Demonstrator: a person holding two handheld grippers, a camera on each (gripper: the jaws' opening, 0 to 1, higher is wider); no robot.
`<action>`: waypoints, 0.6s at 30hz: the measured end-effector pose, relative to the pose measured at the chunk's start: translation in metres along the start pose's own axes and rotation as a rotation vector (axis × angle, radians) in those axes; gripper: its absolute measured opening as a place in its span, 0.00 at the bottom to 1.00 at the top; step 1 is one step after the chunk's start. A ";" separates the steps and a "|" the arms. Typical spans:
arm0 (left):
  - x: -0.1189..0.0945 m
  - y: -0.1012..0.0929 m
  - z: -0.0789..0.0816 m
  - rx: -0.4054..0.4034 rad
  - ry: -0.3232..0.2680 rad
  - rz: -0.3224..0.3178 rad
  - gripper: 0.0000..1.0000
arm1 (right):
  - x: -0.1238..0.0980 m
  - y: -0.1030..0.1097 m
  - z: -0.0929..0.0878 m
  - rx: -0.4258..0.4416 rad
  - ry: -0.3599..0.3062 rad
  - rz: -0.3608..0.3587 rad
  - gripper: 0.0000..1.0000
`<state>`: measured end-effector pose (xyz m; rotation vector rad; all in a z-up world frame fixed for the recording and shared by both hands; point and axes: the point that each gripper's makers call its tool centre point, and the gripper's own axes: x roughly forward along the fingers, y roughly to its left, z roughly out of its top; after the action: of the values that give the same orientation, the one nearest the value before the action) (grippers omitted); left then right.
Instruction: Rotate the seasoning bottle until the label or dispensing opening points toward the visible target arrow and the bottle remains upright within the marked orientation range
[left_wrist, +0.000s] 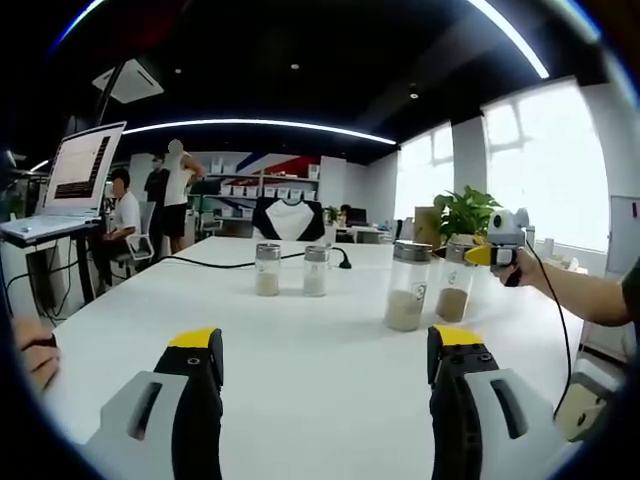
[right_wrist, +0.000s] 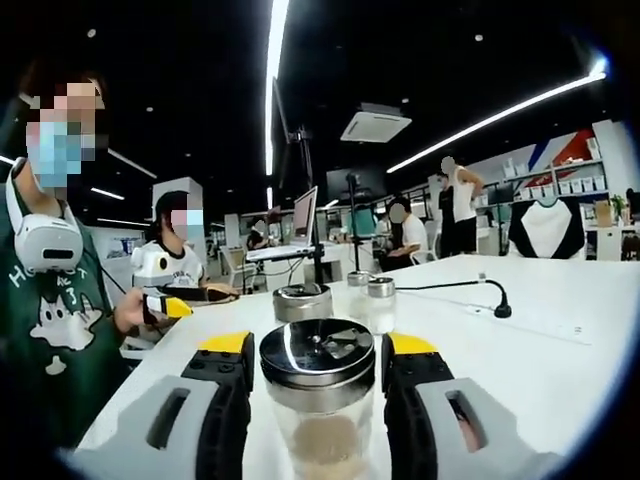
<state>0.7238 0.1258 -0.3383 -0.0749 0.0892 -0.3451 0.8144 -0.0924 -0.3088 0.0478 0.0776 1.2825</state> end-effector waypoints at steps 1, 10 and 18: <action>0.000 0.000 0.000 0.001 0.000 0.001 0.88 | 0.000 -0.001 -0.001 0.001 0.002 -0.002 0.45; -0.001 0.000 0.000 -0.002 0.001 0.002 0.88 | -0.001 -0.001 0.000 -0.026 0.000 0.001 0.42; 0.000 -0.002 -0.001 -0.004 0.004 -0.003 0.88 | -0.003 -0.005 -0.001 -0.043 0.007 -0.005 0.42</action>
<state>0.7231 0.1238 -0.3387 -0.0784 0.0935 -0.3482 0.8184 -0.0970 -0.3097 0.0067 0.0562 1.2789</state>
